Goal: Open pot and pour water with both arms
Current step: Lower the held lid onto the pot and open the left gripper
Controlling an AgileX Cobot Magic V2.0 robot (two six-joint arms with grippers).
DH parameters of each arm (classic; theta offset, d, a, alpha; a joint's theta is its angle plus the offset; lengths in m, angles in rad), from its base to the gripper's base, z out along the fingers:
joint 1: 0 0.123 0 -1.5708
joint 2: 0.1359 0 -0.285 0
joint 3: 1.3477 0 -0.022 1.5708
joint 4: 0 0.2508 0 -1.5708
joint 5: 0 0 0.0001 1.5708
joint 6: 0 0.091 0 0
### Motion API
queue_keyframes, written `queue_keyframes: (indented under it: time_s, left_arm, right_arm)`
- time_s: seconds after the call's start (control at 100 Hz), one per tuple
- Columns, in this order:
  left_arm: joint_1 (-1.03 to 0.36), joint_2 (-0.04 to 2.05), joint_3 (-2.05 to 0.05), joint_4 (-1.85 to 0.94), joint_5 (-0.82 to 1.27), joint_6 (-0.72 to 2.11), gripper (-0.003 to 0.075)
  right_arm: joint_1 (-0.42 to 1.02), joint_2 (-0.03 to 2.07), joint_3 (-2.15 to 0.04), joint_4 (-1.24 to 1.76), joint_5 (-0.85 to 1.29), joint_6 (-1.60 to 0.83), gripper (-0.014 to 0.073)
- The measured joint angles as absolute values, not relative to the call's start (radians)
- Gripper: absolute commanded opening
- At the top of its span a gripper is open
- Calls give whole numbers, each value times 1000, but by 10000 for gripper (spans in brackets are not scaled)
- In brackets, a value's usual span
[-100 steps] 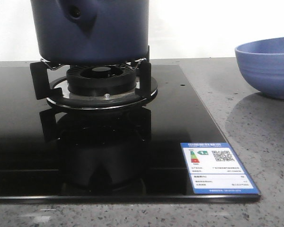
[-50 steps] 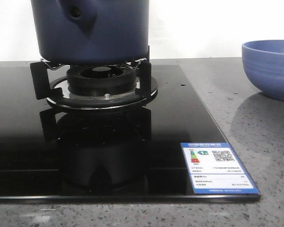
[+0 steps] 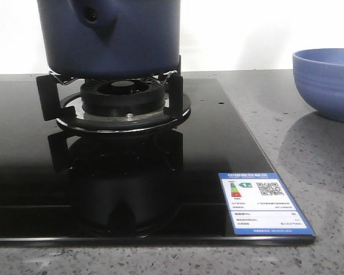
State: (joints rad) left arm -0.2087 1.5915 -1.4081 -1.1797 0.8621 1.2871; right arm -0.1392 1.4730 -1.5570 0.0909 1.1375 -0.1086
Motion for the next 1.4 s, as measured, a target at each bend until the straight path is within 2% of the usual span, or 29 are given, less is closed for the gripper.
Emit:
queue_keyframes:
  time_s: [0.83,1.0,1.29,1.4]
  left_arm:
    - [-209,1597,-1414,-1145,971,1314,388]
    - [-209,1597,-1414,-1143,965,1314,435]
    - [-210,1597,-1414,-1133,940,1347,449]
    - [-211,1597,-1414,-1132,938,1356,539]
  right_arm:
    - [-139,1473,-1557,91,1138,-109,473]
    - [-139,1473,-1557,91,1138,-109,473]
    - [-139,1473,-1557,91,1138,-109,473]
    - [-139,1473,-1557,91,1138,-109,473]
